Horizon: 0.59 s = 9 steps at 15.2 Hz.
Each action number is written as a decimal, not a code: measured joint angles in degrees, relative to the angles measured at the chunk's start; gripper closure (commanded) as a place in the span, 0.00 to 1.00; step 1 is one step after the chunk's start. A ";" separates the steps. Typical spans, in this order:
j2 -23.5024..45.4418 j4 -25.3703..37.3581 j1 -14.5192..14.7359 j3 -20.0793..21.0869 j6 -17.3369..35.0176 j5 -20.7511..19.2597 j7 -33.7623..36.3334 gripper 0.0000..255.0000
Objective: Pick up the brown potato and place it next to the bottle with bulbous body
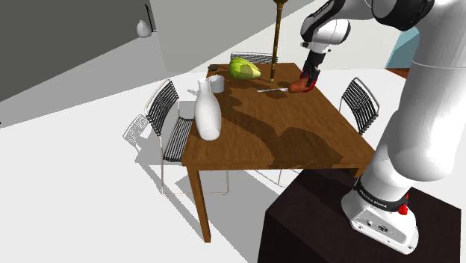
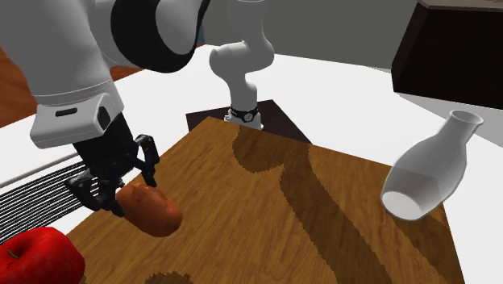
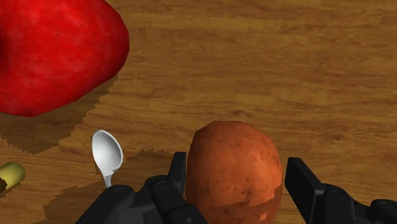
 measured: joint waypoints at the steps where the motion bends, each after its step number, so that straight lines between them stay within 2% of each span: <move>1: -0.53 0.36 0.22 -0.17 -0.61 -0.63 0.51 1.00; 9: -4.02 3.84 1.27 -1.04 -5.72 -4.68 3.61 1.00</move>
